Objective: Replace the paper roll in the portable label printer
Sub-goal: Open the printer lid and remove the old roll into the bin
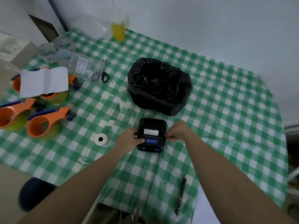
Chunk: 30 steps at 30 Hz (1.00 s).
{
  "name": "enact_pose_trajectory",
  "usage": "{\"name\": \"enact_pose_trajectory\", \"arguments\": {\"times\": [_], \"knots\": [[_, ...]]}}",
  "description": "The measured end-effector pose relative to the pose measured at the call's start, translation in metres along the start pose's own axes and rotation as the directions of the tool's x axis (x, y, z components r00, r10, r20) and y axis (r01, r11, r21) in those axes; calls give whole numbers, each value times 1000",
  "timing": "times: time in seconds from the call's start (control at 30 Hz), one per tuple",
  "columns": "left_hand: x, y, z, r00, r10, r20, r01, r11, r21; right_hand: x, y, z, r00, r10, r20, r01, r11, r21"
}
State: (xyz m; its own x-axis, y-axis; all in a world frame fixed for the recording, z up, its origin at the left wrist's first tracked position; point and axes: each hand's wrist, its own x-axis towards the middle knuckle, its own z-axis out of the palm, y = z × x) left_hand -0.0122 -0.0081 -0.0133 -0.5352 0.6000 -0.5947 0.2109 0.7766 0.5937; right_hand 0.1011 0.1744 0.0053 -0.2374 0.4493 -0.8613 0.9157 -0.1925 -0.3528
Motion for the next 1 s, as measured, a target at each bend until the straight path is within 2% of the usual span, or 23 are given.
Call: {"name": "enact_pose_trajectory", "arguments": {"times": [0.23,0.33,0.43,0.5,0.53,0.63,0.73,0.87,1.0], "knots": [[0,4,-2,1000,1,13,-1,999,53,-10,-4,1,999,-45,-31,42,995,-87],[0,5,-3,1000,-7,28,5,997,76,-14,10,10,975,-182,-129,144,954,-262],[2,7,-2,999,0,35,-4,995,100,-31,25,32,857,-389,-339,281,903,-326],[1,8,-2,1000,9,30,-12,994,107,-36,28,50,758,-517,-398,401,850,-342],[0,9,-2,1000,9,26,-12,993,115,-34,27,58,743,-539,-396,423,837,-346],[-1,10,-2,1000,6,15,-8,990,139,-21,23,70,791,-465,-398,363,880,-308],[-4,12,-1,1000,17,20,-20,985,169,-17,26,74,796,-452,-404,376,891,-256],[-11,13,-8,996,79,-49,-72,989,129,-44,23,59,743,-502,-442,539,841,-48],[-18,23,-27,972,163,-168,-160,987,31,-93,7,32,665,-505,-550,687,702,186]]}}
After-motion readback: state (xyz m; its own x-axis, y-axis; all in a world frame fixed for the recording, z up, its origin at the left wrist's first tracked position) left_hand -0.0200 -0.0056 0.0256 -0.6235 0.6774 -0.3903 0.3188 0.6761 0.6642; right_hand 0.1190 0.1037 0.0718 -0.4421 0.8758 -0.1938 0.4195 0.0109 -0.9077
